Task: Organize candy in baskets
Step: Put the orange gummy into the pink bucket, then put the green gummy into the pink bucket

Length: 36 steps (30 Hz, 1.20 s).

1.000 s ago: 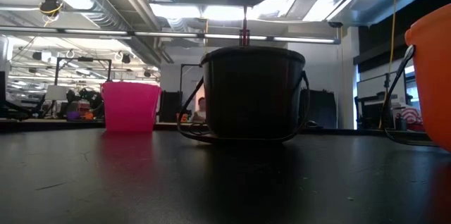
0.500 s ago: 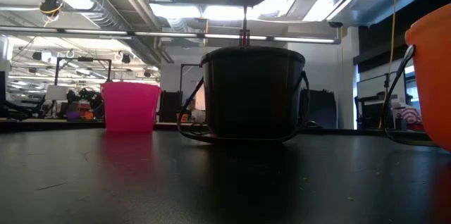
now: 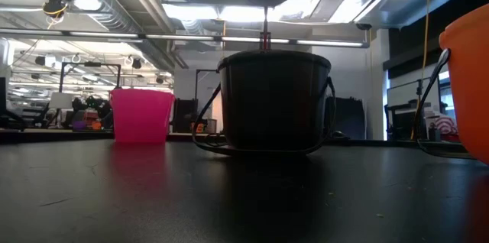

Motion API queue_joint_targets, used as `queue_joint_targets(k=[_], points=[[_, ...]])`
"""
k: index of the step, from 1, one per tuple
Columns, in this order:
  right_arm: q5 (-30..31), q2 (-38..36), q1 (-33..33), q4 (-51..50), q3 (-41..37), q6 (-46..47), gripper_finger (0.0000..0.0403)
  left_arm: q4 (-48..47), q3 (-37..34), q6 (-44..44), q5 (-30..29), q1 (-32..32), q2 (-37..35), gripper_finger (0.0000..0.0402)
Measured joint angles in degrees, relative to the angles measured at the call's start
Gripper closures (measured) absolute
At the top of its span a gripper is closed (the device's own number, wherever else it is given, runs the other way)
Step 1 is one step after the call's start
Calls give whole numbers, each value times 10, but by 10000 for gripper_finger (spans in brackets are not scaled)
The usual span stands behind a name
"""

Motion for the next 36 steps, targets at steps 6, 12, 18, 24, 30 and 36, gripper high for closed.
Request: queue_joint_targets(k=[6,12,18,24,30,36], points=[[2,0,-12,1,0,3,219,239,-133,196,129,169,-120,401],[2,0,-12,0,0,3,219,262,-155,260,224,381,-166,401],[2,0,-12,0,0,4,219,222,-155,258,263,595,-158,401],[1,0,-11,0,0,4,219,165,-155,246,378,752,-115,401],[-6,0,-11,-1,0,8,219,178,-155,253,409,808,-88,391],[-10,0,-11,-3,0,9,219,176,-146,295,409,828,-88,323]])
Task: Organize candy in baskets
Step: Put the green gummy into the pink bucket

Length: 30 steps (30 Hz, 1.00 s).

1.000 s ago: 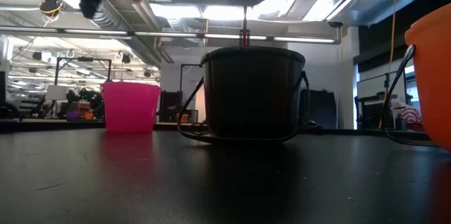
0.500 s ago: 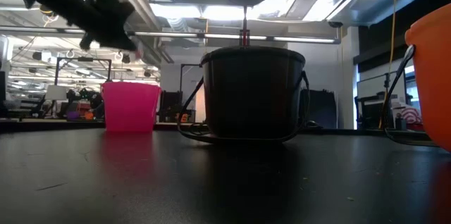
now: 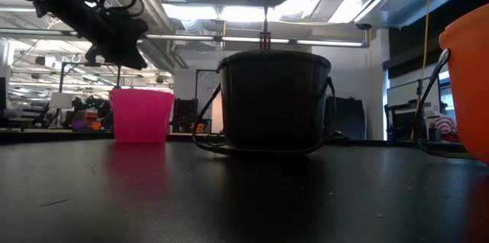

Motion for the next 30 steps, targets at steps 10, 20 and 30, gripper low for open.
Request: queue_joint_targets(k=[10,20,30], points=[[-8,0,0,-2,0,0,219,-36,120,27,212,-53,-12,220],[-3,0,0,-2,0,0,219,-305,212,-175,210,-429,2,262],[-3,0,0,-1,0,11,219,-170,206,-355,21,-836,232,282]])
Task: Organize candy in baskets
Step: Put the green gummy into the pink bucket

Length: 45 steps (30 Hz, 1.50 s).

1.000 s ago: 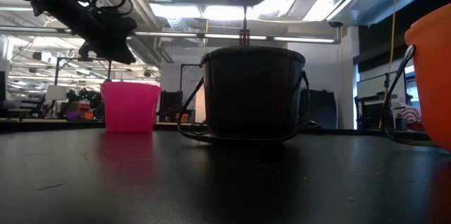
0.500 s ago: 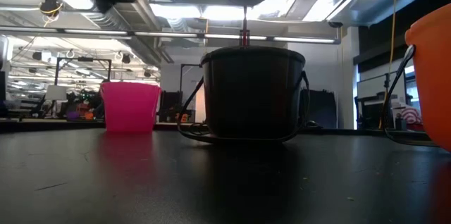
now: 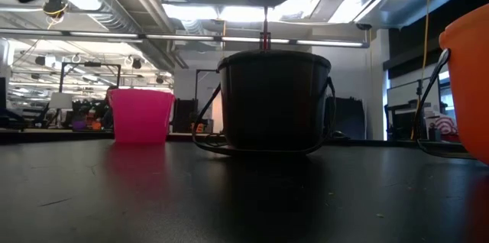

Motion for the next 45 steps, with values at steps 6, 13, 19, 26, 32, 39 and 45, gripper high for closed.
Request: queue_joint_targets(k=[6,13,19,26,32,39,45], points=[[0,0,0,0,0,0,219,9,62,-76,-6,-74,148,282],[0,0,0,0,0,0,219,-24,159,-100,45,-106,292,283],[-1,0,0,0,0,0,219,-43,171,-183,107,-120,355,283],[-4,0,0,0,0,0,219,-50,171,-224,111,-130,385,283],[-5,0,0,0,0,0,219,-59,171,-249,107,-130,410,282],[-16,0,0,0,0,0,219,-83,172,-268,90,-130,416,285],[-16,0,0,0,0,0,219,-99,171,-261,69,-130,416,351]])
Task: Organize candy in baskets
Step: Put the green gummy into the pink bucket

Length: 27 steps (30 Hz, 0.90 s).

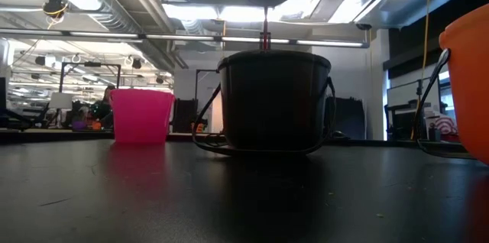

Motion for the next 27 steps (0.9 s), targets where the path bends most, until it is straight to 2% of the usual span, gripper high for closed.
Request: queue_joint_targets(k=[2,7,11,19,23,27], points=[[0,0,0,0,0,0,219,-8,0,4,-9,0,0,385],[-1,0,0,0,0,0,219,-25,9,13,-42,0,1,400],[-1,0,0,0,0,0,219,-134,56,17,-95,0,3,401],[-1,0,0,0,0,0,219,-385,199,27,-166,0,1,401],[-1,0,0,0,0,0,219,-479,248,22,-246,3,-3,401],[1,0,0,2,0,0,219,-491,226,27,-367,20,-56,402]])
